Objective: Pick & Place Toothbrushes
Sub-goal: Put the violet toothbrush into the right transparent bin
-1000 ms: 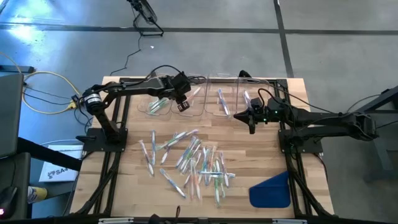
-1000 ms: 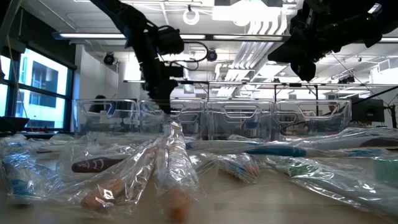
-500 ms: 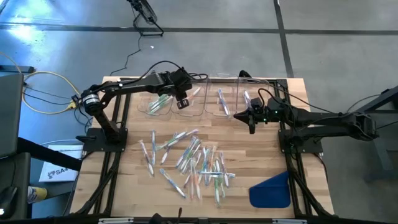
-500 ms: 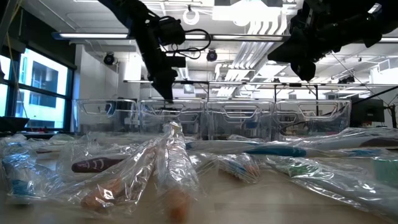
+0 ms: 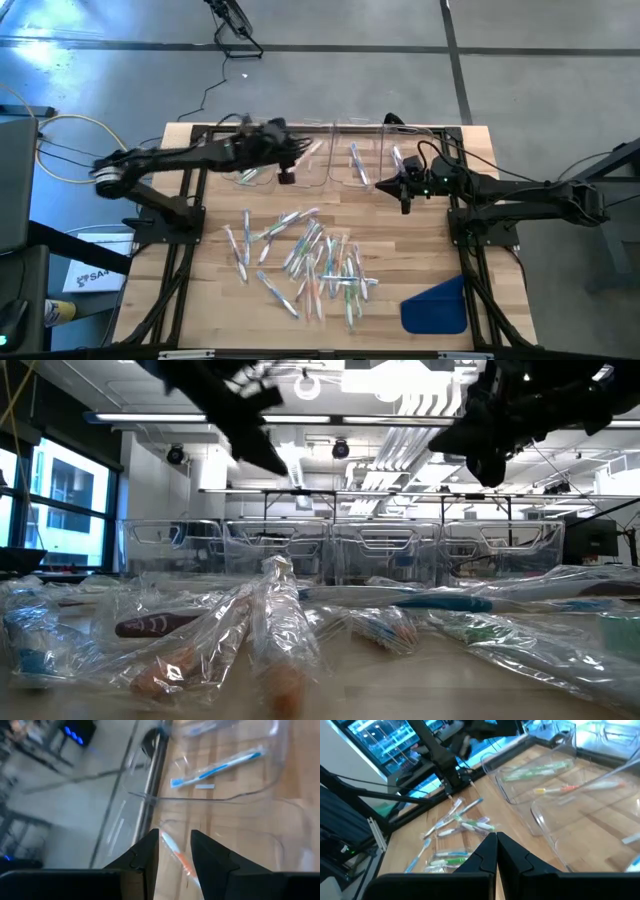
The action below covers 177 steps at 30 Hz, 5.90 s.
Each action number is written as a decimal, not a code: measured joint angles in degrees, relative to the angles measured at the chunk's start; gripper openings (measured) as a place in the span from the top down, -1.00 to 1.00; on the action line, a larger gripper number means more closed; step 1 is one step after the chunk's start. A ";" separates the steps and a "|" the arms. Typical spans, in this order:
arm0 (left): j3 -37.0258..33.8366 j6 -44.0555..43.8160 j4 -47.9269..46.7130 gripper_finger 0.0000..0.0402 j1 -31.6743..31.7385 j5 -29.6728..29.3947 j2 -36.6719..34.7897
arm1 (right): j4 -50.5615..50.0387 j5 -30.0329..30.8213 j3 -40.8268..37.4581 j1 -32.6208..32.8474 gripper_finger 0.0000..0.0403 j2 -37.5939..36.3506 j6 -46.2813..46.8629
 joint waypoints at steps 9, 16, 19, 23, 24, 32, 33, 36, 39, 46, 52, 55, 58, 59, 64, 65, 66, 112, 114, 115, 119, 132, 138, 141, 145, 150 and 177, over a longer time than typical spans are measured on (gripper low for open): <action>-16.81 3.10 9.44 0.46 -8.73 1.10 -24.82 | 4.67 0.03 0.00 0.00 0.99 0.00 -1.87; -24.50 5.07 10.46 0.46 -16.54 4.20 -40.53 | 4.84 -0.10 0.00 0.00 0.99 0.00 -3.05; -25.52 6.52 10.29 0.46 -19.33 6.77 -44.72 | 5.17 -0.12 0.00 0.00 0.99 0.00 -3.06; -25.60 9.82 8.88 0.46 -23.14 8.85 -48.73 | 5.70 -0.13 0.00 0.00 0.99 0.00 -3.05; -25.60 10.70 8.13 0.46 -23.87 8.85 -49.67 | 5.91 -0.14 0.00 0.02 0.99 0.00 -3.06; -25.60 12.17 6.21 0.46 -26.21 8.17 -54.32 | 7.20 -0.48 0.00 0.02 0.99 0.00 -3.03; -25.60 12.15 5.23 0.46 -26.21 8.13 -54.46 | 7.20 -0.88 0.00 0.00 0.99 0.00 -2.80; -25.60 12.12 3.33 0.46 -26.21 8.08 -54.72 | 7.41 -3.63 0.00 0.02 0.99 0.00 -1.56; -25.60 12.13 2.89 0.46 -26.21 8.08 -54.77 | 10.34 -1.75 0.00 1.02 0.99 0.00 -0.99; -25.60 12.18 -0.43 0.46 -26.18 7.91 -54.76 | 4.92 17.02 4.20 12.67 0.99 0.02 -4.25; -25.60 9.91 0.21 0.46 -26.18 7.91 -54.75 | -11.86 36.56 15.10 22.05 0.99 2.02 -0.07; -25.60 9.68 0.11 0.46 -26.18 7.93 -54.75 | -17.26 41.30 20.08 25.72 0.99 4.28 3.28; -25.60 9.66 0.14 0.46 -26.18 7.91 -54.75 | -23.21 44.36 23.87 28.65 0.99 7.41 7.22; -25.60 9.53 0.34 0.46 -26.18 7.71 -54.75 | -25.78 44.79 25.29 29.49 0.99 8.65 9.02; -25.59 9.50 1.41 0.46 -26.17 6.81 -54.73 | -42.28 44.76 30.94 32.20 0.99 15.61 22.62; -25.59 9.49 1.64 0.46 -26.17 6.81 -54.72 | -45.74 44.23 31.72 32.43 0.99 17.10 26.36; -25.58 9.48 1.68 0.46 -26.17 6.81 -54.75 | -48.43 43.37 32.34 32.45 0.99 18.44 30.12; -25.53 7.30 -4.77 0.46 -26.18 7.03 -54.68 | -49.78 14.43 32.68 27.54 0.05 34.12 44.72; -25.53 7.39 -4.79 0.46 -26.16 7.03 -54.68 | -48.72 14.37 32.69 27.54 0.00 34.12 44.70; -25.53 7.41 -4.79 0.46 -26.16 7.03 -54.66 | -48.12 14.37 32.68 27.54 -0.01 34.12 44.65; -25.53 7.41 -4.79 0.46 -26.16 7.03 -54.68 | -45.77 14.83 32.68 27.54 -0.02 34.11 44.60; -25.53 7.52 -4.76 0.46 -26.18 7.01 -54.68 | -42.51 14.87 32.69 27.58 -0.02 34.53 45.12; -25.53 7.52 -4.79 0.46 -26.16 6.99 -54.64 | -41.63 13.10 32.70 28.15 0.01 38.91 47.00; -25.53 7.52 -4.80 0.46 -26.18 6.99 -54.64 | -40.67 10.93 32.70 28.88 0.05 42.13 48.22; -25.53 7.52 -4.79 0.46 -26.16 6.97 -54.64 | -38.45 8.17 32.68 29.71 0.10 45.74 48.31; -25.53 7.36 -4.79 0.46 -26.17 6.97 -54.64 | -34.00 4.20 32.70 30.33 0.14 48.92 49.79; -25.53 7.34 -6.17 0.46 -26.18 6.97 -54.62 | -31.77 0.80 32.68 32.59 0.44 55.15 52.05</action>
